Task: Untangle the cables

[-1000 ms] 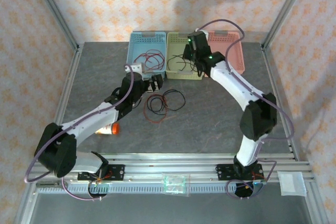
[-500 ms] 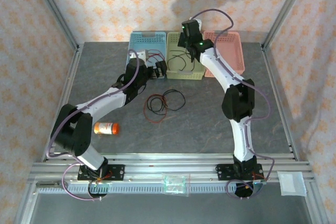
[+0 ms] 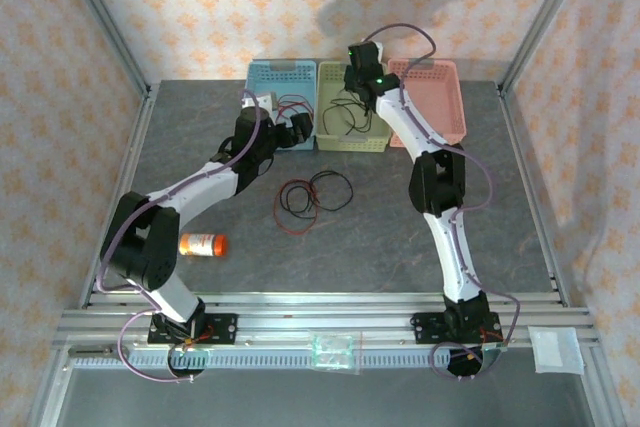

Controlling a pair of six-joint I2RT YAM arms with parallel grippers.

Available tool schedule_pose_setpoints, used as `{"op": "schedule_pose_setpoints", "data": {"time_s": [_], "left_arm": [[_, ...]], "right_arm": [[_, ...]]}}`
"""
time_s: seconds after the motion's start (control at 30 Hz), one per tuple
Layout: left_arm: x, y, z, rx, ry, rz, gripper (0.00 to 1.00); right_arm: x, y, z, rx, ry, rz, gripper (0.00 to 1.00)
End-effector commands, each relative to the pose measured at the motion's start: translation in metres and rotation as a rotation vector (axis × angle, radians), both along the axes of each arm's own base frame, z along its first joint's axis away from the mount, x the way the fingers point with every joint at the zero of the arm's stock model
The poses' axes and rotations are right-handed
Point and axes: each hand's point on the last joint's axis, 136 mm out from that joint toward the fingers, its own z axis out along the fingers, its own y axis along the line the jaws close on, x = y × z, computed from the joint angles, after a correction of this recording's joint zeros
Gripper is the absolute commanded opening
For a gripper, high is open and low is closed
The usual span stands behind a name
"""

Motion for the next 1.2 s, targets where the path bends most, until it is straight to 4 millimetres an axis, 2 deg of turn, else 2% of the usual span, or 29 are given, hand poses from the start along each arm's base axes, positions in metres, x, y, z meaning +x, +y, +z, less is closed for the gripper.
{"op": "schedule_pose_setpoints", "data": {"time_s": [0.0,0.1,0.27,0.47,0.57,0.73,0.9,1.0,1.17], "left_arm": [[0.001,-0.006,0.003,-0.016,0.007,-0.026,0.99],[-0.002,-0.005,0.0,-0.008,0.018,-0.033,0.99],[-0.014,-0.005,-0.009,0.02,0.057,-0.062,0.95],[-0.045,0.008,-0.02,0.099,0.085,-0.084,0.92],[-0.063,0.015,-0.024,0.122,0.099,-0.094,0.91],[-0.09,0.022,-0.029,0.157,0.113,-0.098,0.91],[-0.115,0.02,-0.035,0.137,0.109,-0.121,0.91],[-0.128,0.014,-0.045,0.12,0.113,-0.133,0.9],[-0.148,-0.004,-0.06,0.059,0.105,-0.161,0.9]], "right_arm": [[0.0,0.003,0.019,0.012,-0.025,0.022,0.31],[-0.003,0.004,0.025,0.018,-0.025,0.031,0.33],[-0.016,0.006,0.037,0.044,-0.016,0.053,0.32],[-0.051,0.02,0.068,0.048,-0.056,0.115,0.3],[-0.073,0.032,0.07,0.038,-0.052,0.155,0.3],[-0.123,0.052,0.056,0.012,-0.027,0.214,0.29],[-0.18,0.062,0.023,0.028,0.038,0.25,0.27],[-0.211,0.058,-0.005,0.026,0.099,0.243,0.26],[-0.248,0.044,-0.049,0.035,0.209,0.165,0.25]]}}
